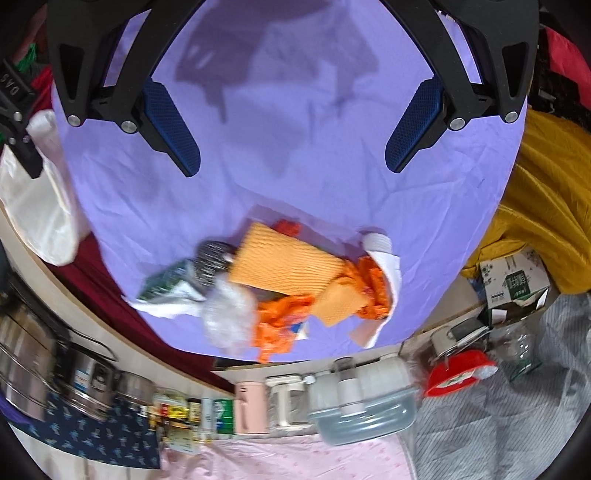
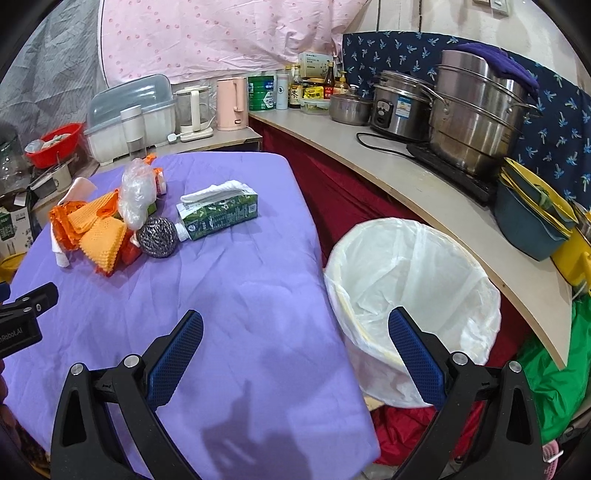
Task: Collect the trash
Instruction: 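Reach the left gripper into the pile and grasp the white paper towel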
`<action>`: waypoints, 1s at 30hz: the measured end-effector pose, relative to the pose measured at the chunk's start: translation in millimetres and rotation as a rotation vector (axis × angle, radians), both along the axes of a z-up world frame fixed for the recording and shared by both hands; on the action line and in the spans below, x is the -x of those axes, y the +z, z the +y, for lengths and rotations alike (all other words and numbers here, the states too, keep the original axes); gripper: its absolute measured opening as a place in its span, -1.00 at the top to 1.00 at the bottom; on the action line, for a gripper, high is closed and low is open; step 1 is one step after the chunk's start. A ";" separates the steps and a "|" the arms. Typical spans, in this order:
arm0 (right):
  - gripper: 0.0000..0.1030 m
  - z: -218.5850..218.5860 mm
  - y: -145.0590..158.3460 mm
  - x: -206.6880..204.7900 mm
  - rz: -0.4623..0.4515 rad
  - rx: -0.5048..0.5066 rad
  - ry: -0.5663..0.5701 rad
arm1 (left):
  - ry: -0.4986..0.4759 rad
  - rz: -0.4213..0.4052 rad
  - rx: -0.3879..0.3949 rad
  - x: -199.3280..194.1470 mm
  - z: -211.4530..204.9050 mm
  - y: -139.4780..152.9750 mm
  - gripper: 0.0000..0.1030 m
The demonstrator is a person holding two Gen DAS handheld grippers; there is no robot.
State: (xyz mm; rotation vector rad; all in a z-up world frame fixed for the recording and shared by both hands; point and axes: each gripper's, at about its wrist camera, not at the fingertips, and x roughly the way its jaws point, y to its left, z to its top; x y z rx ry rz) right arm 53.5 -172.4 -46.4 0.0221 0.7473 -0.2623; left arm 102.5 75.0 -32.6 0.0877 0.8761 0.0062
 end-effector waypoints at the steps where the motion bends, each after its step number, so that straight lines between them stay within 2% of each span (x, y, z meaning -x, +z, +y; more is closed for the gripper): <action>1: -0.87 2.9 -0.6 -8.7 0.001 0.003 0.001 | 0.012 0.001 0.004 -7.8 6.7 -1.4 -0.86; 10: -0.87 29.3 -13.2 -65.7 0.029 0.013 0.024 | 0.115 -0.011 0.000 -79.2 71.7 -19.3 -0.86; 18: -0.87 62.5 -20.1 -103.7 0.033 0.003 0.095 | 0.112 -0.019 0.008 -125.3 106.9 -42.9 -0.84; 21: -0.86 73.2 -21.0 -112.4 0.028 0.002 0.115 | 0.098 -0.009 0.037 -134.5 114.9 -49.5 -0.70; 22: -0.86 75.7 -21.4 -115.1 0.029 0.001 0.118 | 0.093 -0.006 0.049 -136.7 117.9 -51.4 -0.59; 23: -0.86 78.0 -22.1 -117.7 0.030 -0.001 0.121 | 0.087 -0.004 0.059 -138.0 119.5 -52.9 -0.42; 27: -0.86 83.1 -24.9 -121.5 0.033 -0.003 0.126 | 0.067 0.003 0.094 -140.1 124.5 -56.5 -0.03; 29: -0.86 84.4 -25.8 -121.8 0.035 -0.003 0.128 | 0.063 0.010 0.108 -140.1 125.7 -57.8 0.38; 30: -0.86 85.0 -26.4 -122.1 0.037 -0.003 0.127 | 0.060 0.018 0.115 -140.6 126.0 -59.1 0.46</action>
